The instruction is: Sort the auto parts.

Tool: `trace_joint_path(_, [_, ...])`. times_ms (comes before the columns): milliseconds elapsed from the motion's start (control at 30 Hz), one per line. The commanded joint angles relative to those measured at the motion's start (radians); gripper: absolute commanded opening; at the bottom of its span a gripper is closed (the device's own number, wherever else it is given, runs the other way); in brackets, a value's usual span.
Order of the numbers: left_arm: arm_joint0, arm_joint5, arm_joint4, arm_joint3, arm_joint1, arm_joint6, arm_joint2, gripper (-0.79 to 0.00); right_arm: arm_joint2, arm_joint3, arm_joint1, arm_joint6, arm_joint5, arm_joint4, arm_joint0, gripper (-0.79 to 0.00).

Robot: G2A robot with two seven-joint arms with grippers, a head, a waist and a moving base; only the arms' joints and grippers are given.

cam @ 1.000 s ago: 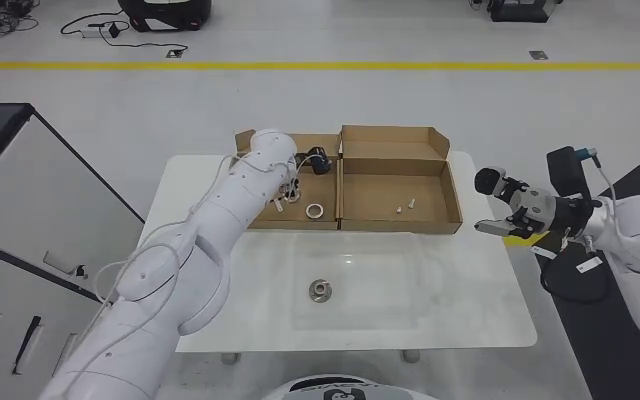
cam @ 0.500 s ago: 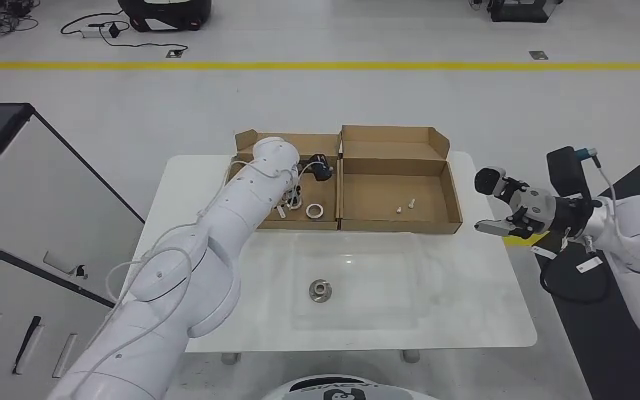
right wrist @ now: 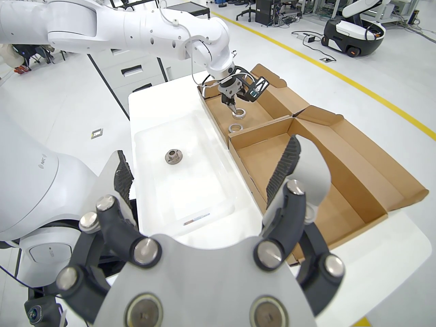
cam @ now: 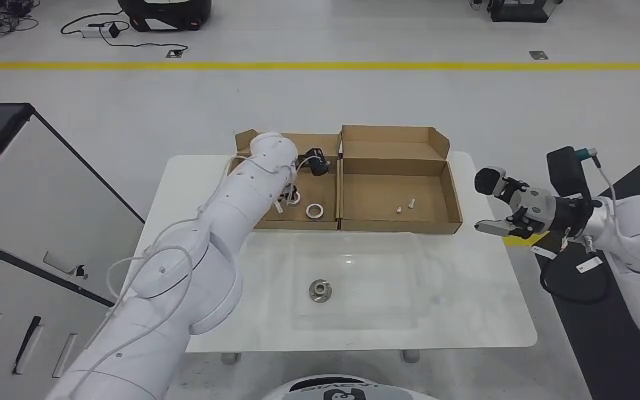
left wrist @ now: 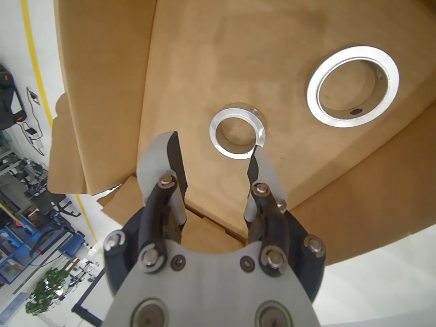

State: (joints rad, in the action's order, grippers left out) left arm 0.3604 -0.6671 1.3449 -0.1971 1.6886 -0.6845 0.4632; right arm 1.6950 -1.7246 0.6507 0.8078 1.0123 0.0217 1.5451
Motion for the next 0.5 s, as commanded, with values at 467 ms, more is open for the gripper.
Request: trace_joint_path(467, [-0.117,-0.189,0.073,-0.116,-0.033,0.185,-0.003,0.000,0.000,0.000,0.000,0.000,0.000,0.000,0.000,0.000])
